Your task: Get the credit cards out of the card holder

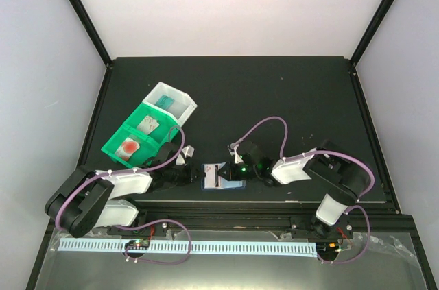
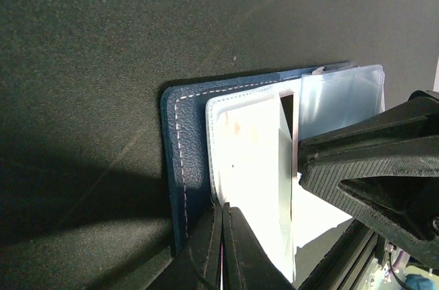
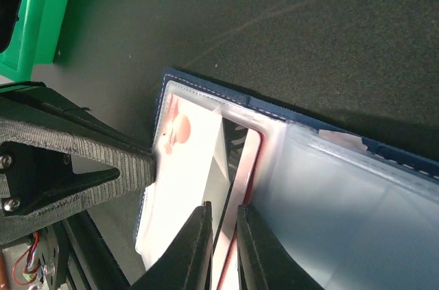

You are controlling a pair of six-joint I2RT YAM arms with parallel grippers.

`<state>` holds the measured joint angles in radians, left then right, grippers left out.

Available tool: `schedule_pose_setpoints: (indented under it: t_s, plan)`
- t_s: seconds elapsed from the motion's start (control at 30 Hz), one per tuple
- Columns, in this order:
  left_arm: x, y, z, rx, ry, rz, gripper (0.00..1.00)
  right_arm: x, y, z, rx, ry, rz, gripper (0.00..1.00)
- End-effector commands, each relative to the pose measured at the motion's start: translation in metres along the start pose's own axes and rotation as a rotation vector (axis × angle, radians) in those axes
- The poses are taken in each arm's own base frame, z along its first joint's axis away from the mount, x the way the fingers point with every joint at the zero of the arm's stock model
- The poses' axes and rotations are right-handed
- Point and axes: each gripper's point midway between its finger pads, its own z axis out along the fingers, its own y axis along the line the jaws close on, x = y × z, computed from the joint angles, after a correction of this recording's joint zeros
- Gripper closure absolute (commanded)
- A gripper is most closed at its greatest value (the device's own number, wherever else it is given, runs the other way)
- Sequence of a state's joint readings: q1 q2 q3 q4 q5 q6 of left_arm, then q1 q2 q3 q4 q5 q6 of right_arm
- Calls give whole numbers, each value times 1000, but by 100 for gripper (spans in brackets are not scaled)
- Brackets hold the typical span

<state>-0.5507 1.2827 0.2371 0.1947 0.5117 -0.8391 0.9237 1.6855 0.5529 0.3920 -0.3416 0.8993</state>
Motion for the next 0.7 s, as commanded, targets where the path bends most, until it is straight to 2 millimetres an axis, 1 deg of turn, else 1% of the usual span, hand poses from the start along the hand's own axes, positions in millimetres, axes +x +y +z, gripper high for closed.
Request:
schedule_pose_setpoints:
  t_s: [0.0, 0.13, 0.23, 0.4, 0.53, 0.67]
  plan:
    - [7, 21, 2, -101, 9, -4, 98, -1, 3, -6, -9, -24, 6, 85]
    - [6, 22, 1, -103, 4, -5, 99, -4, 0, -9, 26, -32, 0, 83]
    - [7, 22, 1, -105, 4, -5, 98, 0, -6, -6, 37, -23, 17, 82]
    - [8, 22, 1, -107, 7, -5, 98, 1, -8, -3, 39, -13, 38, 79]
    - [8, 23, 1, -109, 6, -6, 98, 2, -4, 1, 10, -6, 40, 80]
    - [8, 23, 1, -109, 7, -5, 98, 1, -2, 2, -7, -11, 40, 85]
